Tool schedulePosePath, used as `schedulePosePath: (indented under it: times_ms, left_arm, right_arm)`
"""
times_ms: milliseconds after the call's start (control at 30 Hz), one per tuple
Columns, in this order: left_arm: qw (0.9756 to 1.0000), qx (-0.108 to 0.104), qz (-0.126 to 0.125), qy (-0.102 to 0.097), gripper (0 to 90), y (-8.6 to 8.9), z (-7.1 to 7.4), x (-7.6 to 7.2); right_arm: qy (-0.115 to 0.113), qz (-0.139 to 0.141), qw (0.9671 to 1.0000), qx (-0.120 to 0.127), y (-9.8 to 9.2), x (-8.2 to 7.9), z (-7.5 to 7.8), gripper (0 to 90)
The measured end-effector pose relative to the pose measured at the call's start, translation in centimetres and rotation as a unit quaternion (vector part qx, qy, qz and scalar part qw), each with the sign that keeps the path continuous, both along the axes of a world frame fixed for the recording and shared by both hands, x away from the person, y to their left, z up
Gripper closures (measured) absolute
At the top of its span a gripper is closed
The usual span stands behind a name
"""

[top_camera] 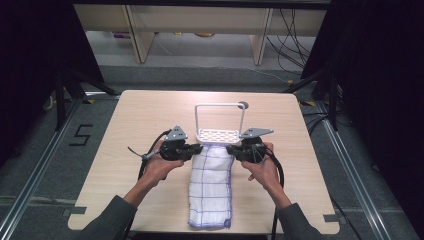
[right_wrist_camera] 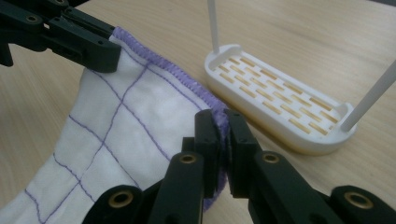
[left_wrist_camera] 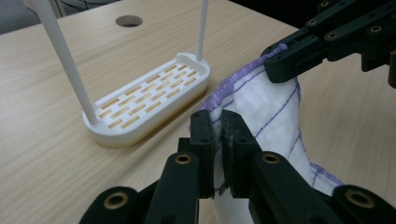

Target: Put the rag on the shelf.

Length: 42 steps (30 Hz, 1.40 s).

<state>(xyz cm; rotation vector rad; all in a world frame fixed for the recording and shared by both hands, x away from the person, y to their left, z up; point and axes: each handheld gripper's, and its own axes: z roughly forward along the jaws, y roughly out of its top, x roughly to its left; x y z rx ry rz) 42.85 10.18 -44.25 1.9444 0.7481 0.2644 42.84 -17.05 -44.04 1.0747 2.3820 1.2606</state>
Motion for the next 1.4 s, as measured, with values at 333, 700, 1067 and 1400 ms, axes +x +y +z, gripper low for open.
schedulePosePath:
  times_ms: [333,700,1067,1400]
  left_arm:
    - [0.9997,-0.014,-0.016,-0.012,83.7,0.1,2.5,-0.9]
    - [0.9991,-0.020,-0.013,-0.034,83.6,0.3,5.9,-1.1]
    - [0.9982,-0.031,-0.007,-0.050,83.9,0.5,10.8,0.1]
    - [0.9978,-0.022,0.016,-0.060,84.0,0.1,13.9,3.0]
  right_arm:
    - [-0.016,0.007,0.9998,0.014,-0.1,-1.2,2.5,85.7]
    - [-0.051,0.015,0.9980,0.034,-0.1,-2.0,6.3,85.9]
    - [-0.088,0.014,0.9950,0.046,-0.1,-1.5,11.2,86.1]
    - [-0.120,-0.006,0.9919,0.040,-0.7,0.7,14.9,86.2]
